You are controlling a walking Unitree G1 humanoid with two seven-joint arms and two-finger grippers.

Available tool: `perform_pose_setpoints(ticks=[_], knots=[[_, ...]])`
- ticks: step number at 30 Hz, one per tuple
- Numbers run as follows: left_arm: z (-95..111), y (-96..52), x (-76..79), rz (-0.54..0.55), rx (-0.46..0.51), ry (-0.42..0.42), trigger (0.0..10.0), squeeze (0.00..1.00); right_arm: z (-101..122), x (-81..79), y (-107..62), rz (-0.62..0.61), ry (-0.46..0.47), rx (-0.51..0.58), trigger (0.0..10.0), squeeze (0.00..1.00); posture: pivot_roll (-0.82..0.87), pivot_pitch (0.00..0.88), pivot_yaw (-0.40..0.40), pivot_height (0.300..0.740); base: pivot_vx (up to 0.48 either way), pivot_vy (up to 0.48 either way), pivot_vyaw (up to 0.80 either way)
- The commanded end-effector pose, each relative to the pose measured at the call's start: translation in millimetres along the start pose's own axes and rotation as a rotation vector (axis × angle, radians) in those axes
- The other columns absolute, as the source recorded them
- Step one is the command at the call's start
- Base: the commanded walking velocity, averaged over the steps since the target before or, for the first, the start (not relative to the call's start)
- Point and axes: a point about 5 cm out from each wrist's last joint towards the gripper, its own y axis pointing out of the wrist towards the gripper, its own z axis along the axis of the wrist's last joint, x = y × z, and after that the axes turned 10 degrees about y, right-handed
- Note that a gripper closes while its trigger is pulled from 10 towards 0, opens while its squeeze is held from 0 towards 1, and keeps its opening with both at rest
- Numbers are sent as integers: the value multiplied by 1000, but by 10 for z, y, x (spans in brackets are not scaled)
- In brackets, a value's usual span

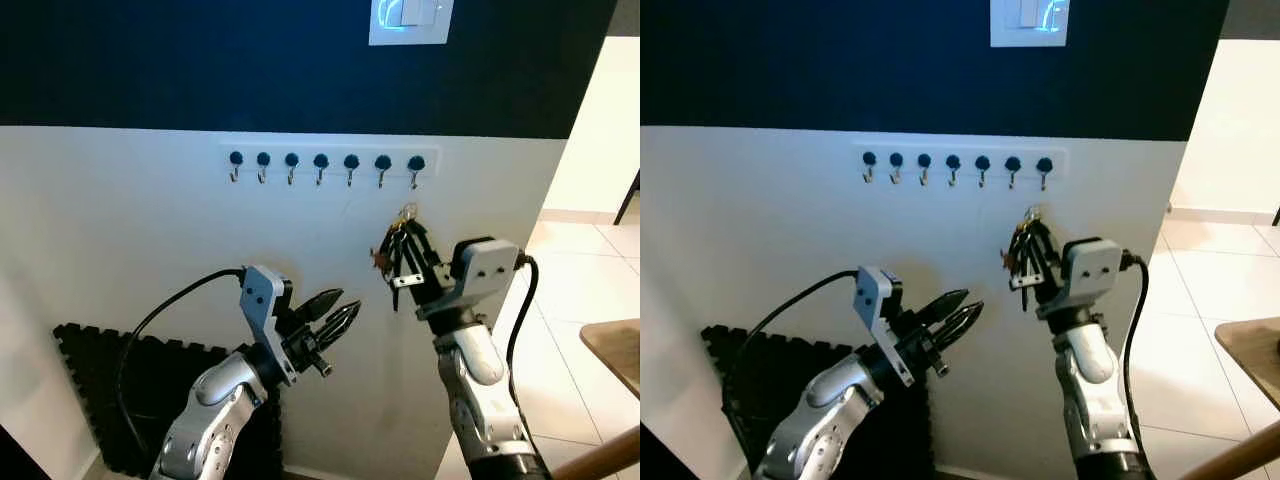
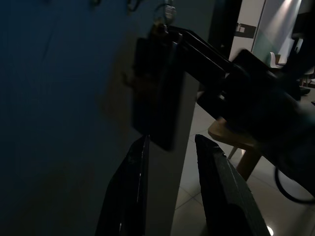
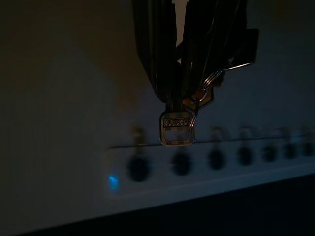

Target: Hang keys on a hook

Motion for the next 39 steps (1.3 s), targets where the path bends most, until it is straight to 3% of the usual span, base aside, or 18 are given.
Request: perform_pose_setpoints(ticks=[1,12,27,39], knots=[[39,21,23,-29,8,6,10000,0,-18,28,16,-23,16,-15,10000,0,19,57,30,740,0,0,0],[125,82,49,-66,23,29,10000,0,53,167,258,-113,42,-35,10000,0,18,65,27,740,0,0,0],[129,84,60,-74,19,29,10000,0,115,136,316,-93,51,-14,10000,0,14,70,27,740,0,0,0],[140,92,64,-76,26,25,10000,0,131,19,325,-25,59,4,10000,0,14,71,26,740,0,0,0]])
